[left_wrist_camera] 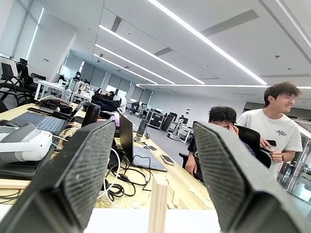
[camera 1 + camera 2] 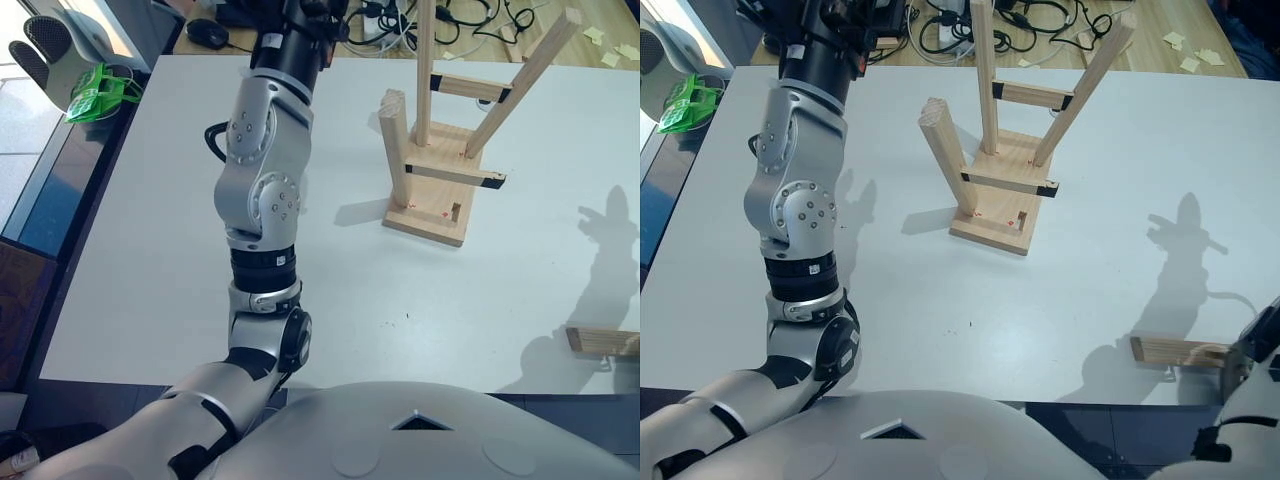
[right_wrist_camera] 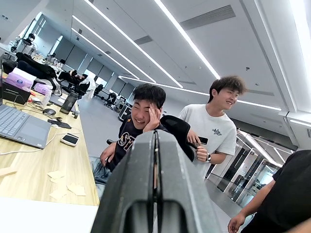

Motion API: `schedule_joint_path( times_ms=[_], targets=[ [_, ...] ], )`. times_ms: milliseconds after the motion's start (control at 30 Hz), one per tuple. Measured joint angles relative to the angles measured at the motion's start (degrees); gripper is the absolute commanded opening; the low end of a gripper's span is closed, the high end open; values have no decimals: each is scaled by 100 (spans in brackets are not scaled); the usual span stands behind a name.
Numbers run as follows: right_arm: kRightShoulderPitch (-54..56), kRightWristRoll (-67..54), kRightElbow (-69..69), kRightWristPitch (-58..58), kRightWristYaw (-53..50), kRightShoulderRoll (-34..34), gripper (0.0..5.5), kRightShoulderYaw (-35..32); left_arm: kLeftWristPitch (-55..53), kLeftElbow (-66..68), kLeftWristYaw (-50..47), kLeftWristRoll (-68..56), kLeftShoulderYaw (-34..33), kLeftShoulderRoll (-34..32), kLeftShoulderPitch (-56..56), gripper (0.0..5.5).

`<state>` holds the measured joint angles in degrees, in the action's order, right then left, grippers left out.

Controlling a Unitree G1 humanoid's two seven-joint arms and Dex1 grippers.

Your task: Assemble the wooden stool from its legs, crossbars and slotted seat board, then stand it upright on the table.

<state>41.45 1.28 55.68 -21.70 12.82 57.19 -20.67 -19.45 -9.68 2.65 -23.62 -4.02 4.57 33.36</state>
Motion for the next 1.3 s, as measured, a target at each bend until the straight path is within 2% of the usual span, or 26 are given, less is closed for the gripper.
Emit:
schedule_joint_path(
  times_ms=[300,467,700,800,900,1067,1133,1300],
  targets=[
    [128,-253,63,-57,-240,-94,3,-80,119,155,-1,65,10,64,87,299],
    [490,-250,147,-42,-227,-312,3,142,146,182,-2,64,0,67,134,299],
    [205,-522,231,170,-380,-263,3,-187,142,148,32,62,-27,12,142,299],
    [364,-1006,-130,1008,778,-604,3,-16,108,149,27,59,-30,5,196,299],
    [-732,-1521,-1411,2150,1763,-1056,32,188,38,148,12,61,-31,-6,194,299],
    [-3520,-2065,-4156,3457,1790,-1704,125,30,-17,131,42,50,-35,-39,167,299],
    [-4524,-2051,-5121,3515,1516,-2037,153,-225,-153,4,39,51,-36,-124,90,299],
    [-6277,-1502,-6179,3100,1147,-2351,221,-564,-243,-92,38,57,78,-126,-41,299]
  ],
)
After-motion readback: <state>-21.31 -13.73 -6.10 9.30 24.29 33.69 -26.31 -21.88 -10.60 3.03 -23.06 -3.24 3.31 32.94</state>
